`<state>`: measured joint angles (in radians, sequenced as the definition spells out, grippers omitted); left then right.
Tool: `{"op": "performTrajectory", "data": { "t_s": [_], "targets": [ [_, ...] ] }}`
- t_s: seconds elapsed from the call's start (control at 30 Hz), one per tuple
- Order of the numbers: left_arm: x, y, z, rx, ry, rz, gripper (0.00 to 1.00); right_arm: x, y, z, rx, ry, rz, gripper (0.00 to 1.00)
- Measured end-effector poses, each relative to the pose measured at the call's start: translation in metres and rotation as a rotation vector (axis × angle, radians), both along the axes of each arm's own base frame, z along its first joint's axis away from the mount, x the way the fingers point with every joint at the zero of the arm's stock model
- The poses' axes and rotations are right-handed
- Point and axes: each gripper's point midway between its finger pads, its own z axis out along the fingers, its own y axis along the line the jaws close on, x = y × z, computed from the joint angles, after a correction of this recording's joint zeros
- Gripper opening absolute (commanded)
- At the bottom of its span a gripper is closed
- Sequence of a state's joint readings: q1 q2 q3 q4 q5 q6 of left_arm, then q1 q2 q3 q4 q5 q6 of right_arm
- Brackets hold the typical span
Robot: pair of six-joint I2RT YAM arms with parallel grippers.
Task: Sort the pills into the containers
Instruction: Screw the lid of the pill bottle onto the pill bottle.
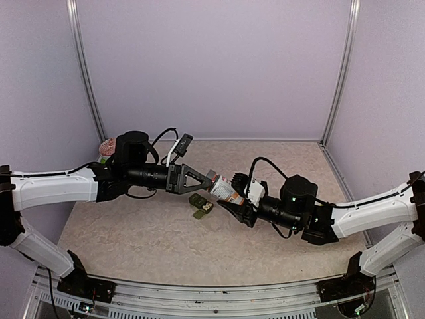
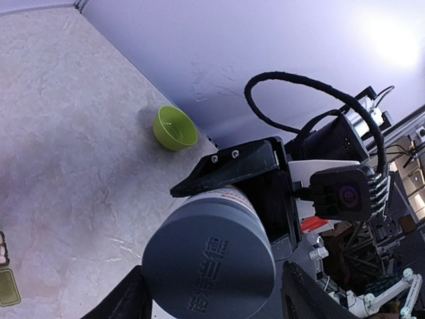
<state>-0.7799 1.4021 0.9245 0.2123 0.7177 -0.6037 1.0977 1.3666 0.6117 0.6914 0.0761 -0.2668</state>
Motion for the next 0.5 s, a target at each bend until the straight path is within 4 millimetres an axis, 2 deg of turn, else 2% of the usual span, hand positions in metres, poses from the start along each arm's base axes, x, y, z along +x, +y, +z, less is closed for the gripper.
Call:
{"op": "performTrajectory", "data": {
  "t_s": [0.07,0.37,0.5],
  "targets": [
    [0.001,0.000,-0.001,0.001,0.006,-0.001,0.58,0.000,0.000,0.000,-0.001,-0.004,0.000,0.16],
    [0.001,0.000,-0.007,0.007,0.012,-0.022,0.33,-0.001,0.000,-0.003,-0.022,-0.012,0.007,0.16],
    [-0.002,0.002,-0.011,0.023,-0.002,-0.042,0.32,-0.004,0.001,-0.007,-0.034,0.003,0.026,0.16]
  ]
}}
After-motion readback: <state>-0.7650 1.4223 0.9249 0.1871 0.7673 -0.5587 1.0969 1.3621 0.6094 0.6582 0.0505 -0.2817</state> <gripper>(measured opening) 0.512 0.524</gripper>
